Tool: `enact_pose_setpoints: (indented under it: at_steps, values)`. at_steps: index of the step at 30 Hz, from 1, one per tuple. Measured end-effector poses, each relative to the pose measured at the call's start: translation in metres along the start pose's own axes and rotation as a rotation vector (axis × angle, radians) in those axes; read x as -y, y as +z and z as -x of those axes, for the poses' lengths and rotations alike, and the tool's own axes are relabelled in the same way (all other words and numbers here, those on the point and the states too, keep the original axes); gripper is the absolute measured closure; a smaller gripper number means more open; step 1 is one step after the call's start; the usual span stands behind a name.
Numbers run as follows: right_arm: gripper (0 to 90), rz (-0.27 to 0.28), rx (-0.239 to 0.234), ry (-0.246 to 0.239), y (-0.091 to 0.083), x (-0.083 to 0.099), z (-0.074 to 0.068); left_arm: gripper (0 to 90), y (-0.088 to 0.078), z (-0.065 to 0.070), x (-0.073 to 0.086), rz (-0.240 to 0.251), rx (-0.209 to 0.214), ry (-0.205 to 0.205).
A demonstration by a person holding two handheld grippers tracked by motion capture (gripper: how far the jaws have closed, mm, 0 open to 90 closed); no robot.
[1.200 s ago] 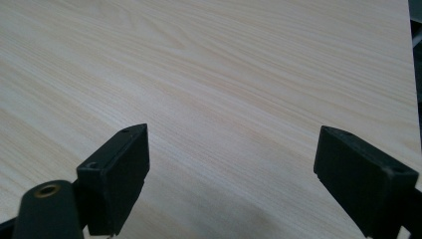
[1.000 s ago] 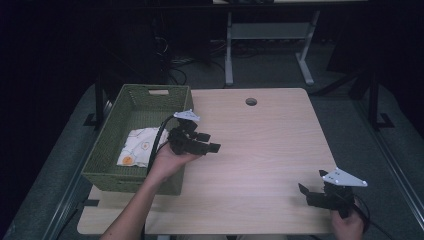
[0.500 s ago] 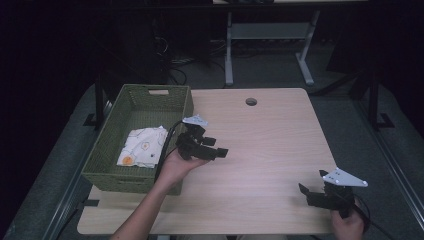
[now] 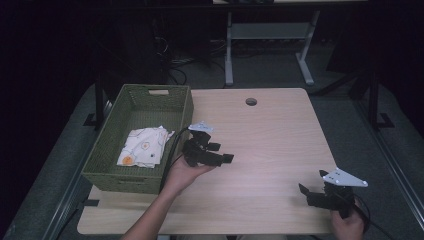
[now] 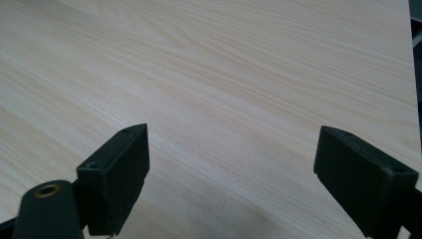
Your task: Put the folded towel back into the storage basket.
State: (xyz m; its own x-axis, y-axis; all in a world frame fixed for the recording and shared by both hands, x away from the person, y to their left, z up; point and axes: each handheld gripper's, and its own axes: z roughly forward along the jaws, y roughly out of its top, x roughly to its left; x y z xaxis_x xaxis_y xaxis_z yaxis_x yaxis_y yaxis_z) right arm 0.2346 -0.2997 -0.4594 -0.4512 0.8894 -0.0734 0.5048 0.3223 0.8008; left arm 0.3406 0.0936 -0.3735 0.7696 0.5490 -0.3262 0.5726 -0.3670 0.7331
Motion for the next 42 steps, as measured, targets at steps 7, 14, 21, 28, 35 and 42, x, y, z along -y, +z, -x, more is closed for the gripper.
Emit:
enact_pose_setpoints:
  at_steps: [7, 14, 21, 28, 35, 42]
  values:
    - [13.9, 0.001, 0.0, 0.0, 0.0, 0.0, 0.0, 28.7, 0.005, 0.005, 0.008, 0.014, 0.001, -0.01]
    - [13.9, 0.0, -0.002, -0.002, 0.0, 0.0, 0.0, 28.6, 0.014, 0.009, 0.019, 0.023, 0.008, -0.022]
    - [13.9, -0.001, -0.002, -0.003, 0.0, 0.001, 0.0, 28.6, 0.019, 0.014, 0.024, 0.03, 0.011, -0.019]
    - [13.9, 0.001, -0.005, -0.004, -0.002, 0.001, 0.0, 27.6, 0.03, 0.021, 0.036, 0.024, 0.017, -0.01]
    - [13.9, -0.003, -0.005, -0.005, -0.001, 0.001, -0.001, 27.6, 0.035, 0.026, 0.047, 0.046, 0.013, 0.0]
    - [13.9, 0.0, -0.005, -0.011, -0.002, 0.001, -0.002, 27.6, 0.037, 0.031, 0.058, 0.036, 0.023, 0.01]
